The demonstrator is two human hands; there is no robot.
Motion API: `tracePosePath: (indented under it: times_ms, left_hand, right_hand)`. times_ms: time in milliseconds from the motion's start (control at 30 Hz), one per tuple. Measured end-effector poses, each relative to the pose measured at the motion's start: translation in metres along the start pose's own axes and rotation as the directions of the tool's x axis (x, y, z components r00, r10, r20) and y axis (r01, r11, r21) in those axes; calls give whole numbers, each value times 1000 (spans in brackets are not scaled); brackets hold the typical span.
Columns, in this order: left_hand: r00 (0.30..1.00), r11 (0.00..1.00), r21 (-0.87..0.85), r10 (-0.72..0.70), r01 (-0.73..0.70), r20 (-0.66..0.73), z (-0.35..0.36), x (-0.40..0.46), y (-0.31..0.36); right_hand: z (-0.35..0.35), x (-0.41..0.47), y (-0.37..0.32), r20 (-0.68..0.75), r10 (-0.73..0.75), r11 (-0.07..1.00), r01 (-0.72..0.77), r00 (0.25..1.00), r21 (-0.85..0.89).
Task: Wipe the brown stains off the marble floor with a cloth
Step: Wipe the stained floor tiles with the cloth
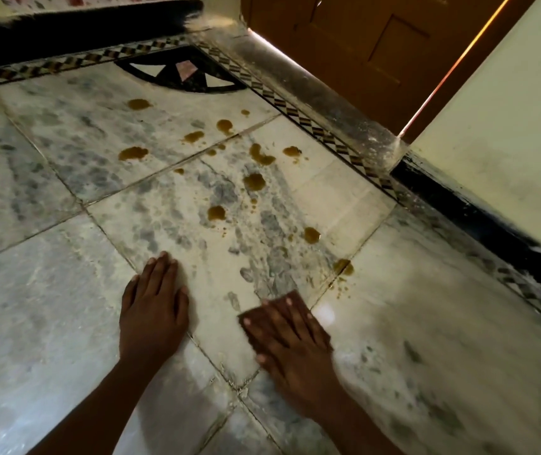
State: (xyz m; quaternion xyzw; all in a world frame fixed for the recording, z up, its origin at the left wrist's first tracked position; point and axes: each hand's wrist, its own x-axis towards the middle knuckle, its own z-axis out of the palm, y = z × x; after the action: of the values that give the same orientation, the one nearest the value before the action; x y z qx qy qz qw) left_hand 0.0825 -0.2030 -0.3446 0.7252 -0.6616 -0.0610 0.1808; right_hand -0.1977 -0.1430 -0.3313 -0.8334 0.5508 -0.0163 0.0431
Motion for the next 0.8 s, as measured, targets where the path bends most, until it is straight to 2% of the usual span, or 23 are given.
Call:
tracePosePath:
  times_ms: [67, 167, 233, 300, 367, 433, 467, 533, 600, 667, 733, 800]
  left_hand:
    - [1000, 1000, 5, 5, -5, -1, 0, -1, -1]
    - [1000, 1000, 7, 4, -4, -6, 2, -3, 0]
    - [1000, 1000, 1, 9, -9, -15, 2, -2, 0]
    - [1000, 1000, -8, 3, -3, -14, 1, -2, 0]
    - [1000, 1000, -6, 1, -2, -14, -1, -2, 1]
    - [1000, 1000, -5, -2, 2, -11, -2, -2, 1]
    - [1000, 1000, 0, -4, 4, -16, -1, -2, 1]
    - [1000, 1000, 14, 7, -6, -16, -1, -2, 1]
    - [1000, 1000, 18, 4, -4, -11, 1, -1, 0]
    - [1000, 1000, 14, -5, 5, -10, 1, 0, 0]
    - [1000, 1000, 9, -15, 15, -14, 1, -1, 1]
    - [1000, 1000, 8, -13, 13, -10, 0, -1, 2]
  right_hand:
    - [-4, -16, 26, -27, 146, 989, -146, 989, 16]
    - [0, 15, 61, -69, 464, 885, -460, 883, 65]
    - [5, 56, 62, -30, 563, 823, -557, 826, 110]
    - [6, 73, 50, 15, 498, 863, -497, 867, 88]
    - [1, 54, 38, 2, 297, 953, -296, 955, 60]
    - [-6, 15, 38, 31, 169, 984, -170, 985, 42]
    - [-8, 0, 47, 35, 196, 980, -197, 980, 38]
    - [-9, -2, 85, 17, 376, 925, -376, 927, 59]
    - [-9, 34, 122, 13, 539, 840, -538, 842, 69]
    - [-8, 85, 132, 36, 647, 753, -646, 762, 129]
    - [4, 124, 115, -110, 648, 762, -642, 754, 86]
    - [10, 134, 76, -228, 472, 876, -482, 851, 15]
